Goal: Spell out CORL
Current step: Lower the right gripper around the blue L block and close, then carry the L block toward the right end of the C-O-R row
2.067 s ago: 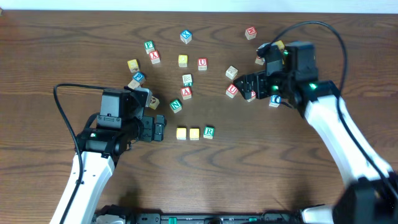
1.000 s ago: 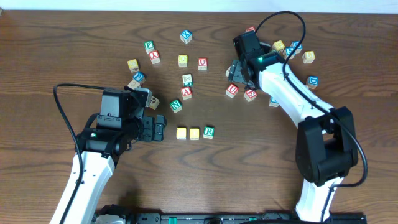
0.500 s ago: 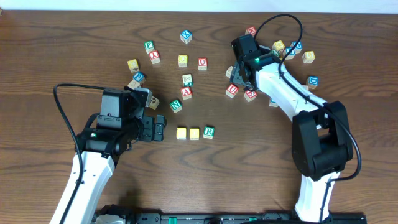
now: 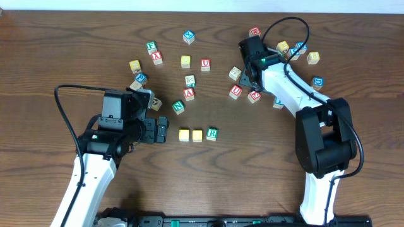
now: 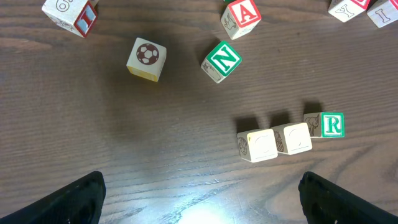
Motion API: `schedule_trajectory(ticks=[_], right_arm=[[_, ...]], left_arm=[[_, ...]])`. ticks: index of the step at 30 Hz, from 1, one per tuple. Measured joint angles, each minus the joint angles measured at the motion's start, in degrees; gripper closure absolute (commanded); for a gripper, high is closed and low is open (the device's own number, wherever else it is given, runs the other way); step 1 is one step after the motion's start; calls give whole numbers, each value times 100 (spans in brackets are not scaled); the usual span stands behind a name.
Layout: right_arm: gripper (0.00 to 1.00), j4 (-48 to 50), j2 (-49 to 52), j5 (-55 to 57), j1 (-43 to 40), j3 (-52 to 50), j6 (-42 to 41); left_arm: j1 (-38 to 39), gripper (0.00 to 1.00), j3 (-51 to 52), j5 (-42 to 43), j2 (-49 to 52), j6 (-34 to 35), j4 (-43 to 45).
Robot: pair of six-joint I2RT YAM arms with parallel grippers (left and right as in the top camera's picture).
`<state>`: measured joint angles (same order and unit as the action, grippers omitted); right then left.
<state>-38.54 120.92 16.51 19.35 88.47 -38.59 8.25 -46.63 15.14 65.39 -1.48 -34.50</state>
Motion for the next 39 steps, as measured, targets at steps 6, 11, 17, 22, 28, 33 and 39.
schedule_trajectory(ticks=[6,11,17,22,28,33,39], right_arm=[[37,118,11,0,0,0,2],[37,219,44,0,0,0,0],[39,313,149,0,0,0,2],[44,354,275,2,0,0,2],[50,452,317,0,0,0,4],[66,492,319,4,0,0,11],[72,494,319,48,0,0,4]], left_arm=[[0,2,0,0,-2,0,0],[0,2,0,0,-2,0,2],[0,2,0,0,-2,0,0],[0,2,0,0,0,0,2],[0,2,0,0,0,0,0],[0,2,0,0,0,0,0],[0,2,0,-2,0,0,2]])
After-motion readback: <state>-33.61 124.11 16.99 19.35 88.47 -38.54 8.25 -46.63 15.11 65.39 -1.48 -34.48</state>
